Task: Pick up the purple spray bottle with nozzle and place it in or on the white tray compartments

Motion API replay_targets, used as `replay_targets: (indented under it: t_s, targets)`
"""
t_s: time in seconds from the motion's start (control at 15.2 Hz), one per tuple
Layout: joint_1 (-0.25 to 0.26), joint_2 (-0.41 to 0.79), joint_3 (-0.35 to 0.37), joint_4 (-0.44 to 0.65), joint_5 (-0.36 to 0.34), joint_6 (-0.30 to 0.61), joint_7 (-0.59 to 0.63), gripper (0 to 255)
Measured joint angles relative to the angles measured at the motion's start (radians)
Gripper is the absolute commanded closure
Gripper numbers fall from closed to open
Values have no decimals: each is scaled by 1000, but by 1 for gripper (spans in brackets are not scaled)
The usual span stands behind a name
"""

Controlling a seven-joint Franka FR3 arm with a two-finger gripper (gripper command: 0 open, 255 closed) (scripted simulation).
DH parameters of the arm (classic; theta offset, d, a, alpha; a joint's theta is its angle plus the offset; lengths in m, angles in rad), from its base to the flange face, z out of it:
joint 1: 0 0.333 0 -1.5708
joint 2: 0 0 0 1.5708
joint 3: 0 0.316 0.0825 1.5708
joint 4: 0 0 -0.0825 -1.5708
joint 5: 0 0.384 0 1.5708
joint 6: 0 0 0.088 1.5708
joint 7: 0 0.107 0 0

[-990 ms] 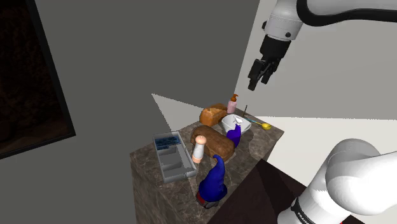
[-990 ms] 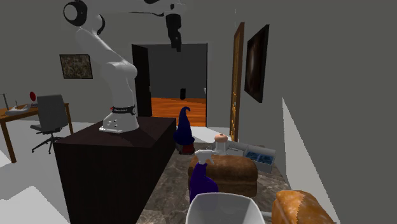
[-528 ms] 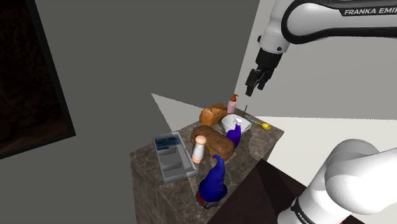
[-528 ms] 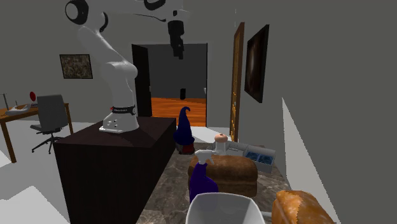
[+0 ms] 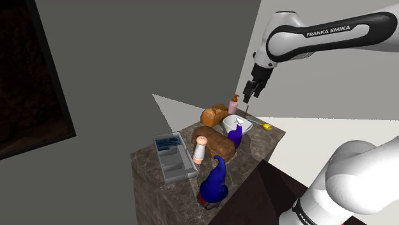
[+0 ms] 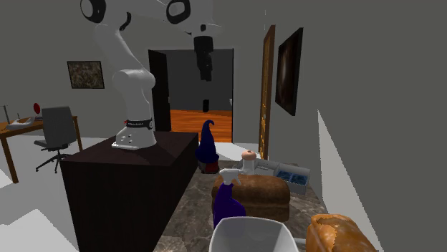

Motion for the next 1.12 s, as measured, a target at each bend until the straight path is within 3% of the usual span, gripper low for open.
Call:
replay_targets:
  t_s: [0.4, 0.66, 1.12]
  targets:
    - [-14, 188, -109, 29, 9, 154, -116, 0]
    - [-16, 328, -173, 68, 51, 246, -204, 0]
    - [-37, 620, -239, 218, 216, 351, -400, 0]
